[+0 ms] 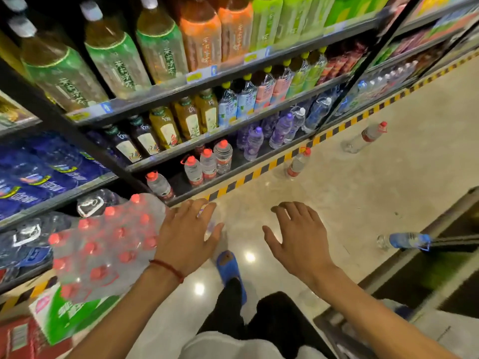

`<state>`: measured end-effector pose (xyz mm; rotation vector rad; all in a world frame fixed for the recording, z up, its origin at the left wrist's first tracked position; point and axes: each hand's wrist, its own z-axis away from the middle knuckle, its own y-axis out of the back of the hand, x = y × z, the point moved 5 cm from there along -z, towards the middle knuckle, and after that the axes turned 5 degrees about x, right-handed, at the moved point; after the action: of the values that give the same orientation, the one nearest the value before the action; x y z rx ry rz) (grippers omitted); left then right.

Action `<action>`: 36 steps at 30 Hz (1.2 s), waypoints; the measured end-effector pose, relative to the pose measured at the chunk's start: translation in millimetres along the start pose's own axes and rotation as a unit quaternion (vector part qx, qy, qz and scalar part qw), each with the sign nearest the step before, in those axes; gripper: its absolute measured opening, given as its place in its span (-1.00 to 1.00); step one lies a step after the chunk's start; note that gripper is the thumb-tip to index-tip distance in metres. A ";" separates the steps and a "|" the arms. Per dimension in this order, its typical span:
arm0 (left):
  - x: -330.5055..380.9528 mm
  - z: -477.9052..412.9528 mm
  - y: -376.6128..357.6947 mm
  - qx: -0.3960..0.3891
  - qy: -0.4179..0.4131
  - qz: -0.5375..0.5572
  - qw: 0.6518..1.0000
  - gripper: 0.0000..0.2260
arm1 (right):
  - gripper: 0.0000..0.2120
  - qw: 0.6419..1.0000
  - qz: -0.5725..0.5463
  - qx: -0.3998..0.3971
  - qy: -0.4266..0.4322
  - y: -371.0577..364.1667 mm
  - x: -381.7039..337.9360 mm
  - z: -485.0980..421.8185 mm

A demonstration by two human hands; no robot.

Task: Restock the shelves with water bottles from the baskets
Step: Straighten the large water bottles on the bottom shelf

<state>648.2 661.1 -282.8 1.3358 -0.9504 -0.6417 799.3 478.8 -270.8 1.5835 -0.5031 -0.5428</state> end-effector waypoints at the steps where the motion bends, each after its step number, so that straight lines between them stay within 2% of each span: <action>1: -3.5 -12.9 -4.4 -0.003 0.001 -0.003 1.000 -0.56 | -0.55 1.000 0.002 0.001 0.005 -1.8 2.3 -13.5; 7: -27.3 -52.7 -22.1 0.020 0.056 0.010 0.998 -0.57 | -0.56 0.998 -0.005 -0.016 0.060 -30.6 12.1 -71.1; 12: -45.8 -53.4 -41.1 0.029 0.123 -0.004 0.992 -0.59 | -0.57 0.988 -0.028 -0.023 0.150 -67.0 5.9 -109.0; 17: -40.6 -37.5 -79.2 0.034 0.192 -0.015 0.981 -0.62 | -0.56 0.963 -0.035 -0.041 0.264 -112.9 5.2 -129.5; 23: -18.0 -15.4 -156.7 -0.001 0.251 -0.020 0.968 -0.58 | -0.56 0.926 -0.028 -0.084 0.367 -187.5 14.2 -130.4; 27: -7.5 -0.9 -200.6 -0.012 0.293 -0.009 0.956 -0.57 | -0.52 0.916 -0.047 -0.096 0.386 -240.6 23.6 -122.2; 30: -11.7 6.5 -237.1 -0.017 0.294 -0.014 0.956 -0.57 | -0.52 0.923 -0.077 -0.101 0.364 -282.2 26.2 -118.7; 36: -31.4 13.4 -311.0 -0.027 0.289 -0.014 0.957 -0.56 | -0.49 0.922 -0.136 -0.181 0.315 -392.5 12.5 -106.1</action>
<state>661.2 631.7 -594.0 1.3791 -0.4353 -0.2627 874.8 585.5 -656.1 1.3727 0.2972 -0.2792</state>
